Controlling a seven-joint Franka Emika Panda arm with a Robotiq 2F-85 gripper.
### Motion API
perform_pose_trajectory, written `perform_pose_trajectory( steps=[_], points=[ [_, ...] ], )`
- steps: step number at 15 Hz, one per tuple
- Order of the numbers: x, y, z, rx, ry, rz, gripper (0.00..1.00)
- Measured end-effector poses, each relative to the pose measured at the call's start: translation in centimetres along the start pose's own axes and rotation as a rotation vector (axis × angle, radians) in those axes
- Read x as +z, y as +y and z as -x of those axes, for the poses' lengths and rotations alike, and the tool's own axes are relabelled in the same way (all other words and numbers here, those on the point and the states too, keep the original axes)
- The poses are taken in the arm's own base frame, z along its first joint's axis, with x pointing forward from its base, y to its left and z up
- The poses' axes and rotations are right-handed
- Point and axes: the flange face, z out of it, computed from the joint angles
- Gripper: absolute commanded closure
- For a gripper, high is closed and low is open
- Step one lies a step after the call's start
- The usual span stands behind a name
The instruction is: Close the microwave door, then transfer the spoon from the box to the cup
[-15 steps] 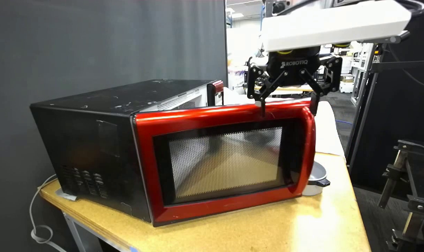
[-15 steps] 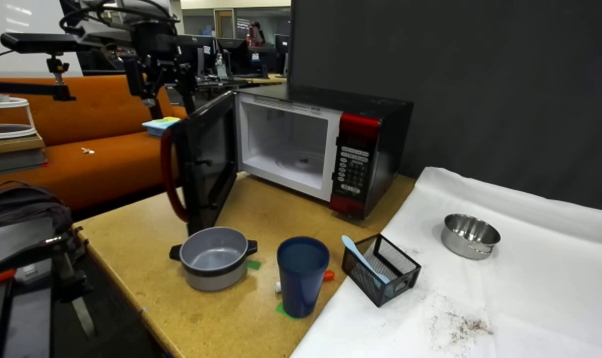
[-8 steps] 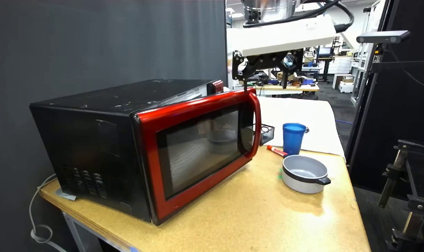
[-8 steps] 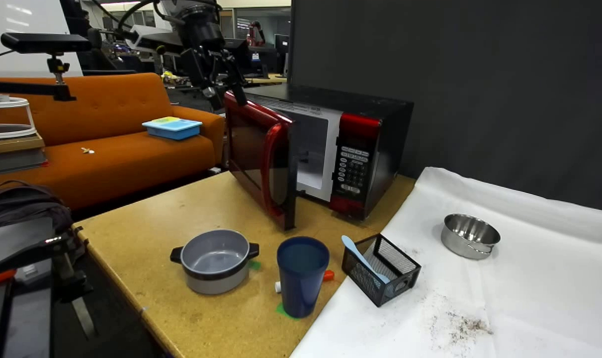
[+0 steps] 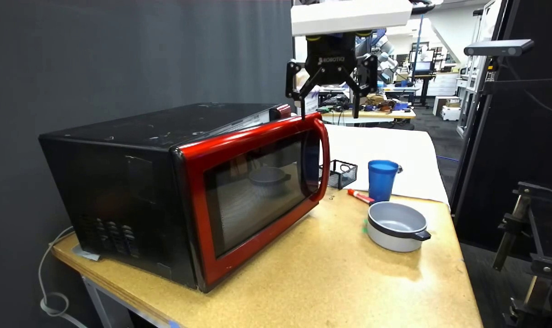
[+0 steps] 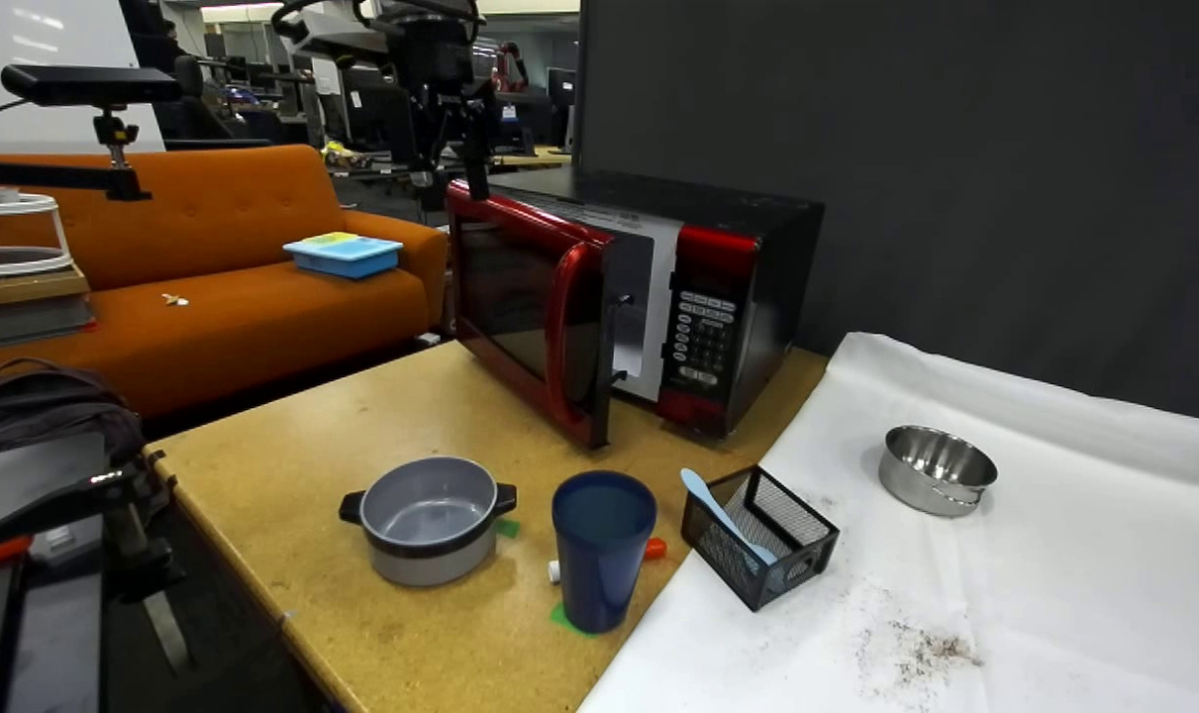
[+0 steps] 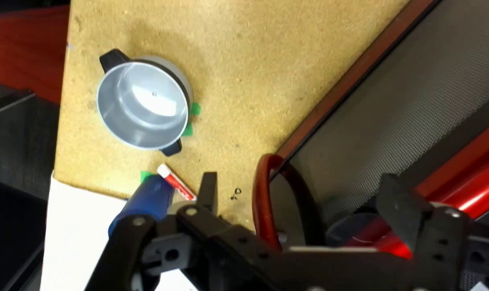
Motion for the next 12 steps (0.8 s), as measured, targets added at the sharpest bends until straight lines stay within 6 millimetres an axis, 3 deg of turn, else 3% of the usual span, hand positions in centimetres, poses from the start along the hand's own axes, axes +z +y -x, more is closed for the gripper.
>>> perform_pose_trajectory(
  steps=[3, 7, 12],
  points=[
    [0.6, 1.4, -1.6, 0.094, -0.179, -0.005, 0.00],
    [1.6, 3.8, -1.3, 0.253, -0.392, -0.027, 0.00],
    [1.0, 5.7, 0.4, 0.381, -0.380, -0.164, 0.00]
  ],
)
